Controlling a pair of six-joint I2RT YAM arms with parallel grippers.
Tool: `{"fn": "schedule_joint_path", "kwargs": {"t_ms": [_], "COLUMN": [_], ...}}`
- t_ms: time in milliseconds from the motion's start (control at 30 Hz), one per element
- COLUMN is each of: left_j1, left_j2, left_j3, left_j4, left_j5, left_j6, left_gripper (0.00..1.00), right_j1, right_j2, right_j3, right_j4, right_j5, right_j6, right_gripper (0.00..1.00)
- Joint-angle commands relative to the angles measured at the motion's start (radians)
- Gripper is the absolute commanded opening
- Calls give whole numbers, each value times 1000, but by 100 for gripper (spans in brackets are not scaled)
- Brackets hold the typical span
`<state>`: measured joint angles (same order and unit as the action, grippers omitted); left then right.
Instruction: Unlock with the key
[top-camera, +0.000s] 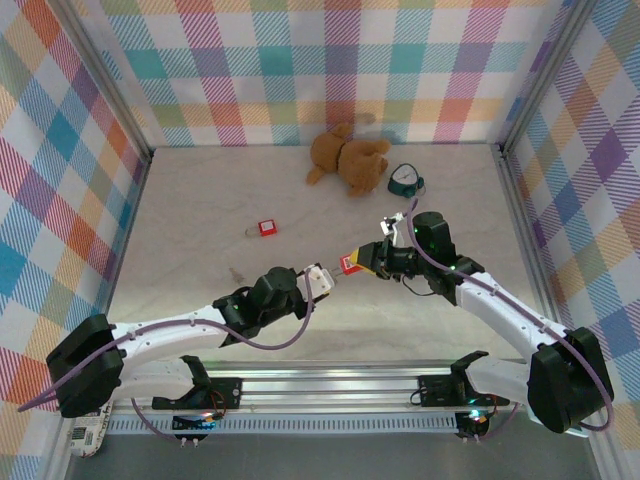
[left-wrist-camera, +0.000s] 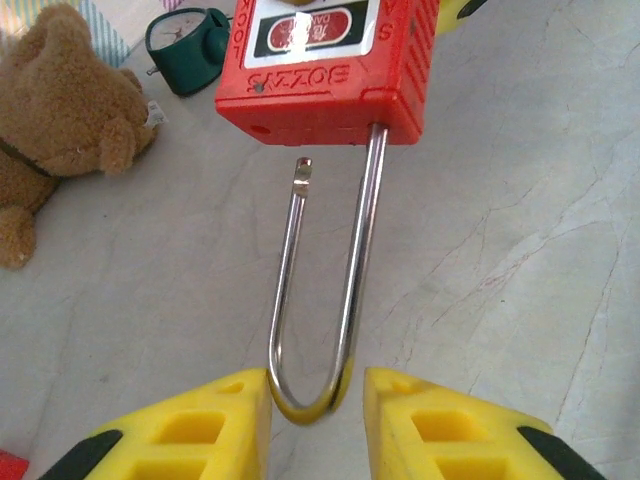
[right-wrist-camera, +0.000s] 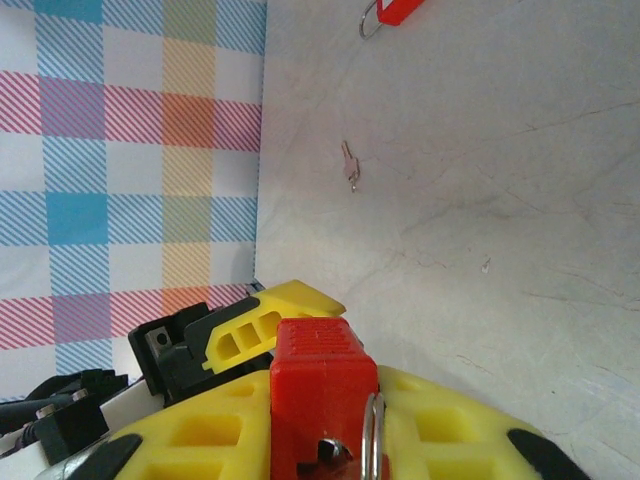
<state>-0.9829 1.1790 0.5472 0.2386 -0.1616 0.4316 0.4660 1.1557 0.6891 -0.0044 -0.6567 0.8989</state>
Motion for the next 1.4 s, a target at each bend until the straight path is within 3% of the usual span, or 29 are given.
{"fn": "schedule_joint_path", "kwargs": {"t_ms": [0,300,467,533,667,767,800,1067,1367], "left_j1": [9,10,18,20,20,20,20,20,20], "left_j2": [11,-3,-23,-24,-40,-68,-78,-201,-201], "left_j3": [42,68,89,94,99,78,66,-27,-48], "left_j4": [37,-58,-142,-152,-169,-140,-125,-47,-41], "left_j5": [42,158,259,241,126,47,24,-137,-100], "left_j6": [9,-21,-43,-56,-87,-105,-109,-144,-153], "left_gripper": [25,0,0,0,47,72,76,83,84], "right_j1": [6,6,5,6,5,5,5,-16,-145], "right_j2": [-7,24,49,63,76,85,93,254,475], "right_j3": [35,55,48,46,44,43,43,51,114], "right_j4": [18,16,56,59,70,74,79,167,280], "right_j5": [-44,-53,-45,-31,-10,53,70,180,125], "right_j6": [-24,-77,-165,-183,-189,-180,-173,-92,16], "right_gripper": [16,16,15,15,14,13,13,13,13]}}
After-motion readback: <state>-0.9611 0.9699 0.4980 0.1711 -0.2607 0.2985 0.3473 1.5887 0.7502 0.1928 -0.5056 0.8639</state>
